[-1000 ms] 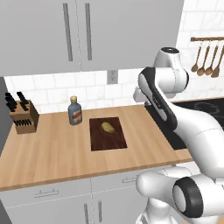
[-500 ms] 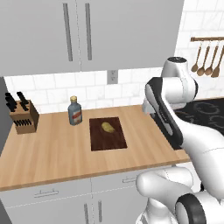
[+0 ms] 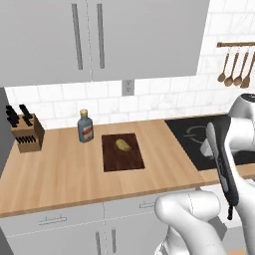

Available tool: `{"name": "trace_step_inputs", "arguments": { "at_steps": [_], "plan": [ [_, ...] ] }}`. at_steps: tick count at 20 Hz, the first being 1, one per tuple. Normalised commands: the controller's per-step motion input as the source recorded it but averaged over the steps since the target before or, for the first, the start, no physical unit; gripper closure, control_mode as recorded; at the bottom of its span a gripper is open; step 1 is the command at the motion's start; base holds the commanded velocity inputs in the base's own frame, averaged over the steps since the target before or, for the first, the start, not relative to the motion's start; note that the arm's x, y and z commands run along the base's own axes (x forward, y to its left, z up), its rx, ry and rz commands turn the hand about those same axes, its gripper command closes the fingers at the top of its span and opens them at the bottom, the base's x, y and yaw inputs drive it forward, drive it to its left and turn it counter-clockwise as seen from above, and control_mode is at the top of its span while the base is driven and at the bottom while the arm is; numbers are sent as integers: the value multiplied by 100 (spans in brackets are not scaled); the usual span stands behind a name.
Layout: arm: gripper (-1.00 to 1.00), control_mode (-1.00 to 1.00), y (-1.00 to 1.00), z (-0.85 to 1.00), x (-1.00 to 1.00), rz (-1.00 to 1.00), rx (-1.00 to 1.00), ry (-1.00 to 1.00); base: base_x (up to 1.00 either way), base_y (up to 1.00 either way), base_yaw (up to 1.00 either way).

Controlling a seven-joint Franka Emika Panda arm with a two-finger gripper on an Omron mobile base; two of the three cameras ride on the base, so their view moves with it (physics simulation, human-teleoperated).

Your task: Place the appropriate cutting tool for cutting the potato skin on the cutting board.

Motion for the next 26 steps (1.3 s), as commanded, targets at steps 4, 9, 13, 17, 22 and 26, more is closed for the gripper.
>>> {"name": "trace_step_inputs", "arguments": {
  "at_steps": [4, 9, 13, 17, 22, 26],
  "plan": [
    [-100, -100, -81, -20, -51, -5, 9, 10, 0, 0, 0],
    [-100, -100, -52, -12, -17, -7, 12, 15, 0, 0, 0],
    [-100, -100, -42, -28, -7, -1, 11, 18, 0, 0, 0],
    [-100, -100, -25, -27, -26, 0, 2, 15, 0, 0, 0],
    [-100, -100, -28, -62, -66, 0, -2, 0, 0, 0, 0],
    [-100, -100, 0, -58, -59, 2, -9, -13, 0, 0, 0]
  ]
}}
